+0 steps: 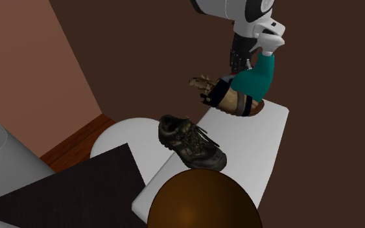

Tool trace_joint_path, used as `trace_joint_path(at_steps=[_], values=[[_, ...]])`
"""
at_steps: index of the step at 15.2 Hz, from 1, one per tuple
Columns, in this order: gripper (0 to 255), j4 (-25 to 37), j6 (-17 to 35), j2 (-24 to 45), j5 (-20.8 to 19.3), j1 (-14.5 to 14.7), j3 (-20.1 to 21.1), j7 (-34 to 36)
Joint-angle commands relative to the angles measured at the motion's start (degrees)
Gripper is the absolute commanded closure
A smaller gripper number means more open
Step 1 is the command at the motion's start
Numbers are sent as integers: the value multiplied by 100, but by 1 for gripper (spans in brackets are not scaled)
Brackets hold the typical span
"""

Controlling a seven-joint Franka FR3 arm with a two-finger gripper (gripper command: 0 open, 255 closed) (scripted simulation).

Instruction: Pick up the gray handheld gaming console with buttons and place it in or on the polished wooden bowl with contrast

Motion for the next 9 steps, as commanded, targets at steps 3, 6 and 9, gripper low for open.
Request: trace_joint_path(at_steps=[3, 6, 9], values=[[255, -38, -5, -10, 2, -5, -2, 0], [255, 131, -120, 44, -2, 15, -1, 9], [255, 206, -298, -60, 21, 9, 12, -5]])
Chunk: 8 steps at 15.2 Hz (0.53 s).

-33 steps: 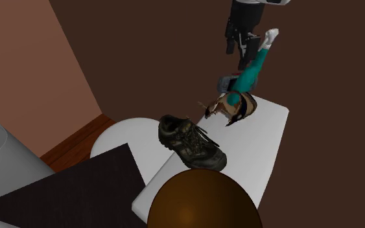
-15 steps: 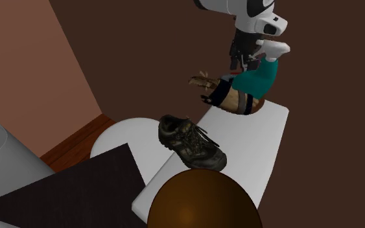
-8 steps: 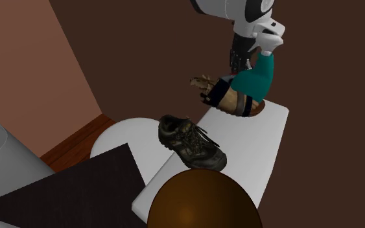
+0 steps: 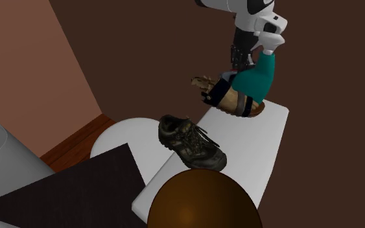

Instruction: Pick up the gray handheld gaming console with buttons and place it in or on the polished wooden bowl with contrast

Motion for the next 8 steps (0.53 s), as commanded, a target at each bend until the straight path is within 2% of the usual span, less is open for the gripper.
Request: trace_joint_path(at_steps=[1, 8], values=[[255, 54, -120, -65, 15, -8, 7, -14], [255, 297, -559, -264, 61, -16, 32, -43]])
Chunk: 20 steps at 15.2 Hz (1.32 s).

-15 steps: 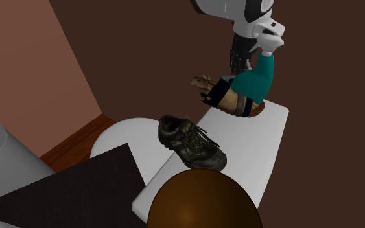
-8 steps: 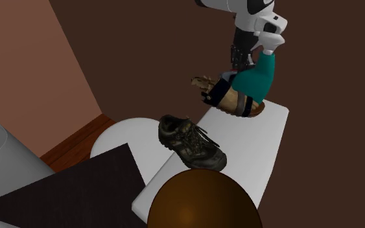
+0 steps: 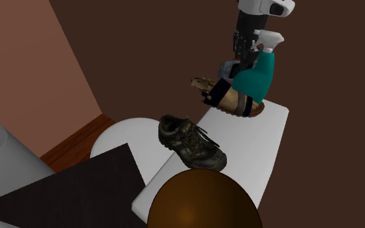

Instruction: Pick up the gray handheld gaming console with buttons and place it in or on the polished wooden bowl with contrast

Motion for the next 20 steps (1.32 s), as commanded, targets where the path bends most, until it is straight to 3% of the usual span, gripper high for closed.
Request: trace_joint_path(at_steps=[1, 20], values=[[255, 120, -148, -29, 10, 2, 5, -8], [255, 1244, -1495, -257, 73, 33, 43, -61]])
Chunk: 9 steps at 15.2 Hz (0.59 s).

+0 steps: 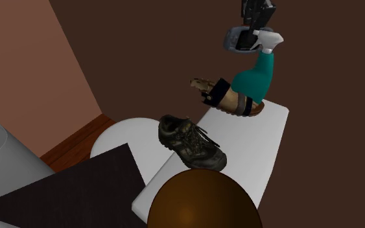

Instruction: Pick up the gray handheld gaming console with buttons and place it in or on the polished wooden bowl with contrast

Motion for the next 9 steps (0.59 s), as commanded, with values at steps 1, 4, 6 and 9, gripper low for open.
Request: trace_joint_path(at_steps=[1, 4, 6, 9], values=[[255, 127, -124, 3, 1, 10, 3, 1], [255, -1025, 252, -785, 142, -221, -5, -186], [255, -1680, 441, -1260, 237, -354, -29, -333], [255, -2550, 657, -1927, 373, -523, -92, -579]])
